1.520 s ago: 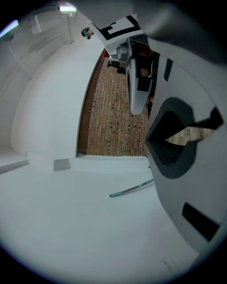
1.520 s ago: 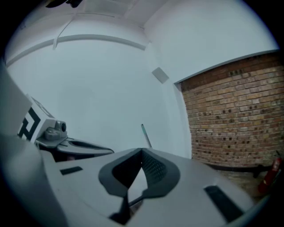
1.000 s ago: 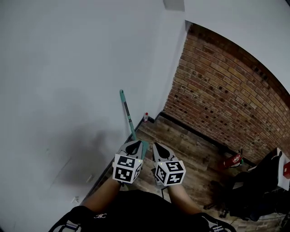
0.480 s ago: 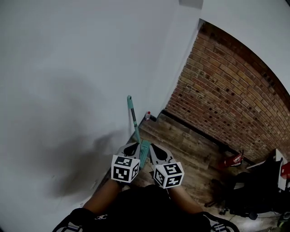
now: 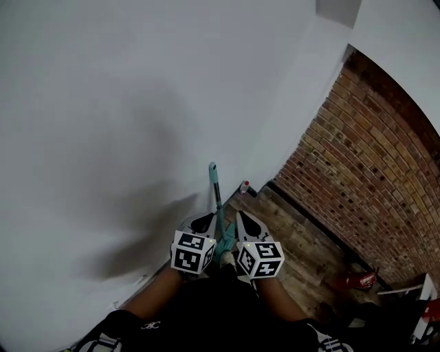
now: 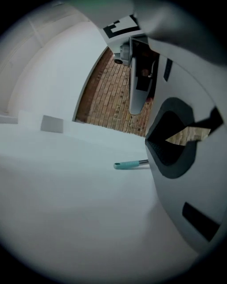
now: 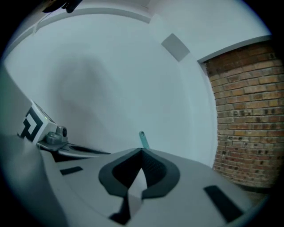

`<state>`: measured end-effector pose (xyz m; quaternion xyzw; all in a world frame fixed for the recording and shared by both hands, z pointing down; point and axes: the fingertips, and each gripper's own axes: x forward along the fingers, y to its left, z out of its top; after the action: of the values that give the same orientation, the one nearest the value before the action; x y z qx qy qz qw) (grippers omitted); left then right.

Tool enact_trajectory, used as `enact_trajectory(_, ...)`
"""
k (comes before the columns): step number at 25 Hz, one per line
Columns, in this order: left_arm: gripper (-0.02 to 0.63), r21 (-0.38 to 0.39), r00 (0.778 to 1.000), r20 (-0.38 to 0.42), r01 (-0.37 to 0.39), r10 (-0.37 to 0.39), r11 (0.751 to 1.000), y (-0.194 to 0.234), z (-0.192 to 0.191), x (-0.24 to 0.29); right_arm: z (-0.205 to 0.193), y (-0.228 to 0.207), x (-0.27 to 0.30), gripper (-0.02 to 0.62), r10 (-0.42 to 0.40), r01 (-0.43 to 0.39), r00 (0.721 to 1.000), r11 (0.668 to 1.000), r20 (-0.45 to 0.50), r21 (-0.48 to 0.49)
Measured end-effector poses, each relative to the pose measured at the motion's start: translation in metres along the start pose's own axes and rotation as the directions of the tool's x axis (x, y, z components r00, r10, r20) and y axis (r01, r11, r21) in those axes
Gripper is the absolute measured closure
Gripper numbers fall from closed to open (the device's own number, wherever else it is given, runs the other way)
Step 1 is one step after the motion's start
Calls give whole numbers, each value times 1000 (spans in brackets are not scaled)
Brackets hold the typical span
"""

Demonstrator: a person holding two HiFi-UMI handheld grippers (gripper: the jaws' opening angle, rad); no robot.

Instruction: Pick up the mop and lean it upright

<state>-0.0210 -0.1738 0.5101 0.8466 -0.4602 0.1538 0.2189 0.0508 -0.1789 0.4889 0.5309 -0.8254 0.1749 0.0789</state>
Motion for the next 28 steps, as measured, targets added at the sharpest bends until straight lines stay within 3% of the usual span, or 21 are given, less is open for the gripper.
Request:
enact_trajectory(5, 614, -1, 995, 15, -99, 99, 995, 20, 34, 37, 32, -27, 47, 583, 102, -102, 995, 994, 0, -25)
enact_trajectory(10, 614, -27, 982, -34, -187, 186, 982, 20, 31, 65, 28, -54, 69, 583, 203, -204, 978, 979, -46, -14)
enact_trajectory(17, 614, -86, 942, -66, -335, 330, 938, 41, 32, 79, 32, -70, 100, 583, 305, -307, 949, 951, -78, -21)
enact_trajectory(23, 614, -98, 925, -105, -376, 366, 921, 56, 25, 86, 18, -69, 132, 583, 369, -380, 917, 924, -150, -52)
enact_trajectory(26, 614, -101, 924, -96, -379, 371, 920, 67, 29, 90, 4, -54, 144, 581, 403, -431, 894, 893, -199, -131)
enact_trajectory(28, 614, -107, 924, -75, -381, 374, 919, 72, 35, 88, -4, -44, 151, 531, 407, -449, 885, 875, -229, -182)
